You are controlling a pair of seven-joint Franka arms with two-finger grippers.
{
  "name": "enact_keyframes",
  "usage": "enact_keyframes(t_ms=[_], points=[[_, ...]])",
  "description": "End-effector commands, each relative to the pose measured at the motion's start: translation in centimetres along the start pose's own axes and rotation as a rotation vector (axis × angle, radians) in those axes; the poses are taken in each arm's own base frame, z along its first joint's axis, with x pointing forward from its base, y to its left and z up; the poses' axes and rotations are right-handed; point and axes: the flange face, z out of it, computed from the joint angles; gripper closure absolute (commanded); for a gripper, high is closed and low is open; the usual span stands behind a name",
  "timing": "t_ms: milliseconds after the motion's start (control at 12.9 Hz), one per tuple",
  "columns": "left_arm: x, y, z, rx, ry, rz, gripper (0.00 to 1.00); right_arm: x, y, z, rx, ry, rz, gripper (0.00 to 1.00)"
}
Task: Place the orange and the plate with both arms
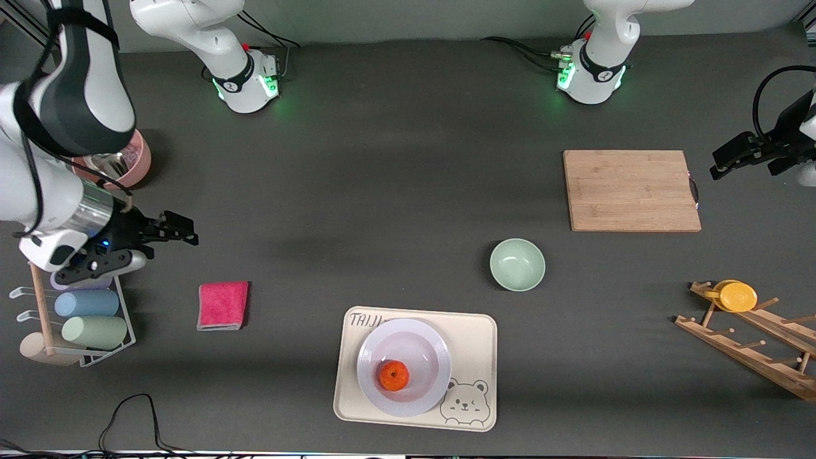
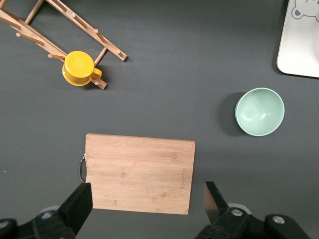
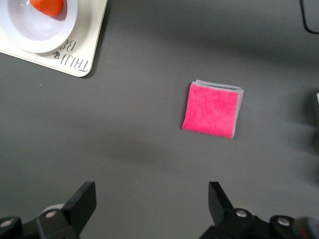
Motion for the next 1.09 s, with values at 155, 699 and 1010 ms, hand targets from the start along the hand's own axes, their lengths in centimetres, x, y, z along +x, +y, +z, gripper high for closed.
enact_keyframes(t_ms=[155,699,1010], points=[[-0.7,0.3,-2.2,0.014,0.013,0.03,0.0,-0.3,0.0,-4.8,-0.103,-0.009,0.027,0.0],[-0.8,0.6,-2.1,0.016,0.002,0.035,0.0,-2.5,6.8,-8.5,-0.117,-0.029,0.048,0.0],[-0.9,0.6,-2.0,0.016,-0.002,0.035,0.0,-1.5,1.7,-7.5,-0.089,-0.036,0.009,0.0]])
